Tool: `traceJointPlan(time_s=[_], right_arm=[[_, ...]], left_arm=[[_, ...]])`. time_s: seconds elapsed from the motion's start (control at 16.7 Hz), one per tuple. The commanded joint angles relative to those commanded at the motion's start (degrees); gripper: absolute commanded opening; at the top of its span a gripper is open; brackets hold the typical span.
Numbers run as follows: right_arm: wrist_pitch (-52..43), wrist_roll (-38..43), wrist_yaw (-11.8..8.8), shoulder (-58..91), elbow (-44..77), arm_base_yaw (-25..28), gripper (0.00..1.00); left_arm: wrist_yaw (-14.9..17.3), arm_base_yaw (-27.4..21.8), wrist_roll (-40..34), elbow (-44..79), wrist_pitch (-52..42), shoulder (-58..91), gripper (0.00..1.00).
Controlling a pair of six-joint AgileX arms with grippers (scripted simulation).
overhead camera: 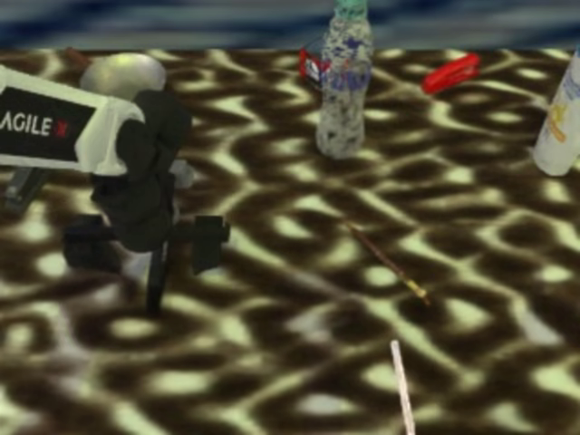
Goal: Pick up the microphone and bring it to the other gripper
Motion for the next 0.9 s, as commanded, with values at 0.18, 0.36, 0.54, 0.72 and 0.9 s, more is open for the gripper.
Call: traceJointPlan(time_s=[0.18,0.36,0.54,0.72,0.9], right_arm=[[0.0,0.0,0.0,0.0,0.0,0.0,1.00],[0.0,0.0,0.0,0.0,0.0,0.0,1.00],[0.0,0.0,0.0,0.0,0.0,0.0,1.00],[0.0,0.0,0.0,0.0,0.0,0.0,1.00],[0.0,0.0,0.0,0.0,0.0,0.0,1.00]], left_arm=[[0.0,0.0,0.0,0.0,0.0,0.0,0.77],[0.0,0.0,0.0,0.0,0.0,0.0,0.55],[0.0,0.0,0.0,0.0,0.0,0.0,0.32],[0.0,0.0,0.0,0.0,0.0,0.0,0.10],[0.0,0.0,0.0,0.0,0.0,0.0,0.00]])
